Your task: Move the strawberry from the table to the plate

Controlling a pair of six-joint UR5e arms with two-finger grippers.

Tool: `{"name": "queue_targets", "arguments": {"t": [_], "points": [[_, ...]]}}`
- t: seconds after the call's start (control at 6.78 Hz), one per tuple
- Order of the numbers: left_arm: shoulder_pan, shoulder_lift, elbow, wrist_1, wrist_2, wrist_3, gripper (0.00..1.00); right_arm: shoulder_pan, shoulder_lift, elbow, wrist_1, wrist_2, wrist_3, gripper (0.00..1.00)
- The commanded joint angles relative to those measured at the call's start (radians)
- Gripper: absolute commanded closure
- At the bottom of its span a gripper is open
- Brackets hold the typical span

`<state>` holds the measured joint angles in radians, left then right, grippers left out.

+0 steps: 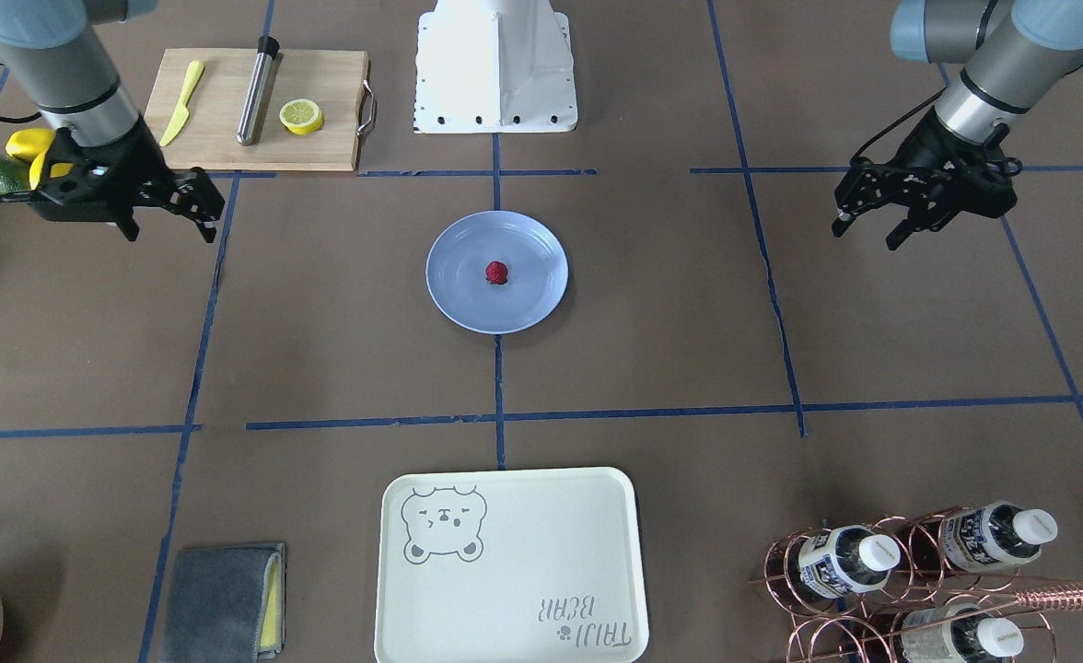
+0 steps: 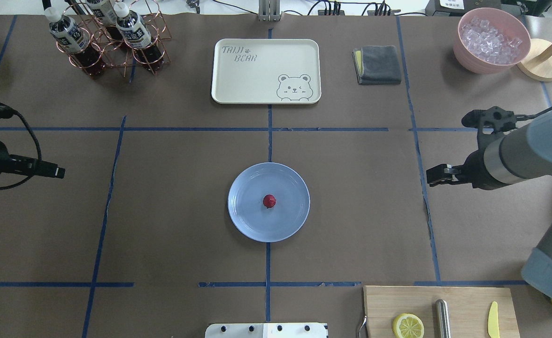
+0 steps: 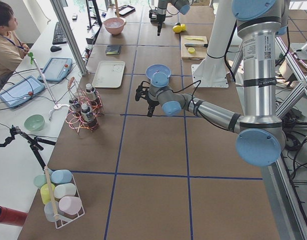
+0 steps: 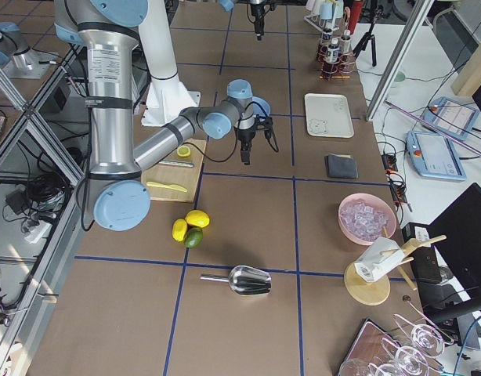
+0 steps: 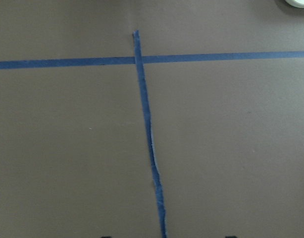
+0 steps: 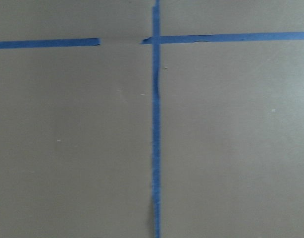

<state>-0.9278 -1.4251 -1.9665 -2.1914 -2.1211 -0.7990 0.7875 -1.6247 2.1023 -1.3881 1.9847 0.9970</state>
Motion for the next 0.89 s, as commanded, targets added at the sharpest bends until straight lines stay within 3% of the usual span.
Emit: {"name": "queue_targets", "arguments": {"t": [0.0,0.15,0.3,0.44,0.59,0.74], "points": [[-0.189,0.101,0.015,0.002,-0.133,0.325,0.17,0.250,-0.119,-0.086,0.072,0.173,-0.343,0.00],[-0.276,0.129,0.029,0.009,-0.172,0.451,0.16,0.369,-0.154,-0.134,0.069,0.215,-0.545,0.00],[-0.346,0.155,0.041,0.012,-0.175,0.551,0.08,0.488,-0.156,-0.203,0.061,0.303,-0.708,0.00],[-0.408,0.169,0.063,0.024,-0.203,0.619,0.00,0.575,-0.155,-0.238,0.055,0.328,-0.809,0.00],[-0.492,0.164,0.076,0.100,-0.247,0.711,0.00,0.631,-0.153,-0.260,0.038,0.338,-0.898,0.00],[-0.531,0.149,0.066,0.234,-0.247,0.750,0.00,0.672,-0.141,-0.260,-0.051,0.339,-0.997,0.00]]}}
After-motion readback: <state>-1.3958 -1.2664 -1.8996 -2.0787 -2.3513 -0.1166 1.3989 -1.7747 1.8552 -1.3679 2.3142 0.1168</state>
